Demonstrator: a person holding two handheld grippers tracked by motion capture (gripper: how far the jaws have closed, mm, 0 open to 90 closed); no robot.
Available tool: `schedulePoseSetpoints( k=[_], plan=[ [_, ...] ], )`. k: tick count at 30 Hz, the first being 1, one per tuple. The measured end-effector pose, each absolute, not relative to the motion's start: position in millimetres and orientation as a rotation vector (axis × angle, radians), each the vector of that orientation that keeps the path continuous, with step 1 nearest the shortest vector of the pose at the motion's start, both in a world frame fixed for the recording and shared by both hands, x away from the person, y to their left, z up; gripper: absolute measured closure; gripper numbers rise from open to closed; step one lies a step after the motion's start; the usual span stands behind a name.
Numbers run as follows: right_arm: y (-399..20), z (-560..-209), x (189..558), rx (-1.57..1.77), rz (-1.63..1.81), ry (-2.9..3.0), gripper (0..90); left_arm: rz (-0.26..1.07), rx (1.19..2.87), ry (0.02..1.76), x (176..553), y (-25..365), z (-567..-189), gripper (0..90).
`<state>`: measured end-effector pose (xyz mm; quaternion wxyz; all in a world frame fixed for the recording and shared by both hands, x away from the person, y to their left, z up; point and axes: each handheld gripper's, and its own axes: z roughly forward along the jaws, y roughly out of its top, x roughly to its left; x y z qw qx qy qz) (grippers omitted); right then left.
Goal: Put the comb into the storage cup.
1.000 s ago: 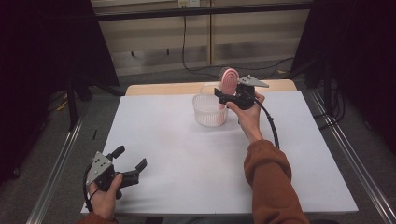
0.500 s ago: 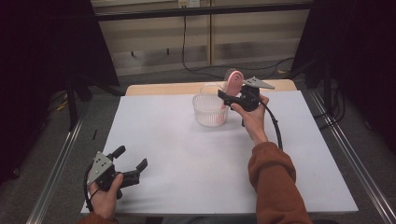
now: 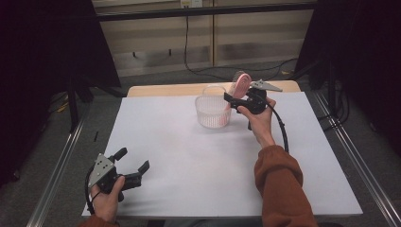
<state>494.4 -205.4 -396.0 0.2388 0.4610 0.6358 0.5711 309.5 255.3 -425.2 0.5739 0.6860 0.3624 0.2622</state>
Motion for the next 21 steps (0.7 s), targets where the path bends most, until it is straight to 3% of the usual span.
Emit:
schedulePoseSetpoints(
  k=[21],
  plan=[
    [-204,-408,501,1.290,1.554,1.780,16.7,0.615,1.608,0.849,310,255,-425,2.7]
  ],
)
